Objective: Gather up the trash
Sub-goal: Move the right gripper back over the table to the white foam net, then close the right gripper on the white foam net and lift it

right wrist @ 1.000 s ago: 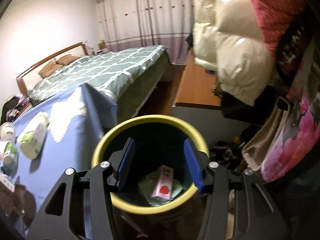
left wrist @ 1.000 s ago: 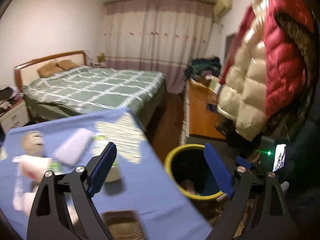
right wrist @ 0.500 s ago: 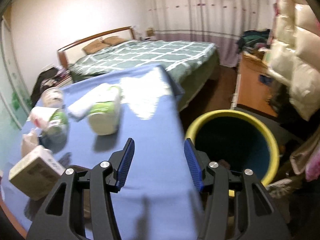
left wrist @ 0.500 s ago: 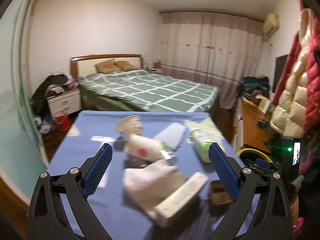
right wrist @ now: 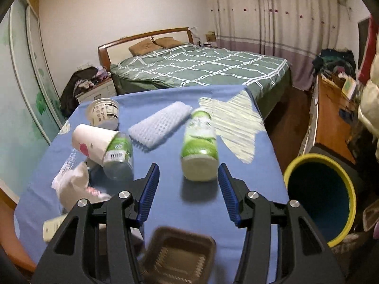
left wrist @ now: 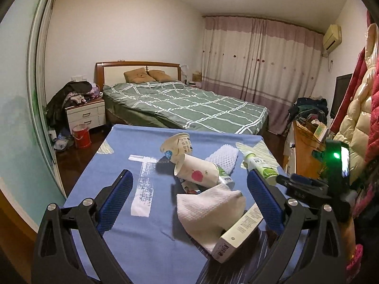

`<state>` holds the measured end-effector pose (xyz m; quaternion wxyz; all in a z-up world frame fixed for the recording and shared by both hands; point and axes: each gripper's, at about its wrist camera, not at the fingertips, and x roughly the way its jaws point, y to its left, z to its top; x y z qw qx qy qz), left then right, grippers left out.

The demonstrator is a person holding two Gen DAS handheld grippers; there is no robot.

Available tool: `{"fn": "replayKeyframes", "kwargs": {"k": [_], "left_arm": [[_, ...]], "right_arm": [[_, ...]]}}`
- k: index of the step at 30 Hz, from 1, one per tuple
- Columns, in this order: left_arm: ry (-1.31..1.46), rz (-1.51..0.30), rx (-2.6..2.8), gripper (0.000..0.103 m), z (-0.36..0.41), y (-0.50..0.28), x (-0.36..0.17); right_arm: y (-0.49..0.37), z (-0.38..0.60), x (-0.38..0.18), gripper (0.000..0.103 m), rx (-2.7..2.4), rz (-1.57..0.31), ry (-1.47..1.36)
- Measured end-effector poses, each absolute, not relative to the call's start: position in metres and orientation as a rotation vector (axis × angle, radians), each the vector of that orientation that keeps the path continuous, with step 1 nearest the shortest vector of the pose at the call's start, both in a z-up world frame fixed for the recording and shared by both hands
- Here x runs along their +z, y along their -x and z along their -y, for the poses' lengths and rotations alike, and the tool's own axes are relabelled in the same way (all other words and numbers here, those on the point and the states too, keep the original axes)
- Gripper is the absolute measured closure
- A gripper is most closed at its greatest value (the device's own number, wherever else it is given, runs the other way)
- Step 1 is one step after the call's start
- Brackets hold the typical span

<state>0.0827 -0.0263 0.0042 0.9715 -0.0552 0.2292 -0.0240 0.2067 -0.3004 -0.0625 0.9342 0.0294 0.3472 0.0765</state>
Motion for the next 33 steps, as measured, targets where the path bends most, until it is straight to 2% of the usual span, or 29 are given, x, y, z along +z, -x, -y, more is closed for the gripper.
{"fn": "replayKeyframes", "kwargs": {"k": [7,14,16,19,24,26,28,30,33], "left_arm": [[0.136,-0.460,-0.017,0.007,0.008,-0.084,0.001],[0.133,-0.470,-0.003,0.007,-0.003,-0.089,-0.003],[0.128,-0.471,0.003,0.007,-0.006,-0.091,-0.003],[0.133,-0.471,0.018,0.007,-0.011,-0.093,-0.005],[0.152,-0.483,0.021,0.007,-0.017,-0.099,-0.011],[0.152,-0.486,0.020,0.007,-0.018,-0.100,-0.011],[0.150,-0.490,0.018,0.007,-0.018,-0.101,-0.013],[0.151,-0.492,0.017,0.007,-0.018,-0.102,-0.014],[0.155,-0.497,0.016,0.007,-0.019,-0.103,-0.016]], "right_arm": [[-0.290,0.257,-0.053,0.053,0.220,-0.808,-0.002],[-0.375,0.219,-0.085,0.053,0.203,-0.974,-0.015],[-0.389,0.215,-0.097,0.041,0.191,-1.017,-0.028],[-0.404,0.208,-0.110,0.034,0.186,-1.075,-0.023],[-0.417,0.194,-0.122,0.033,0.166,-1.097,0.034],[-0.418,0.191,-0.123,0.044,0.164,-1.083,0.042],[-0.417,0.189,-0.121,0.070,0.161,-1.069,0.061],[-0.416,0.190,-0.119,0.079,0.163,-1.069,0.055],[-0.411,0.198,-0.113,0.081,0.168,-1.041,0.029]]}}
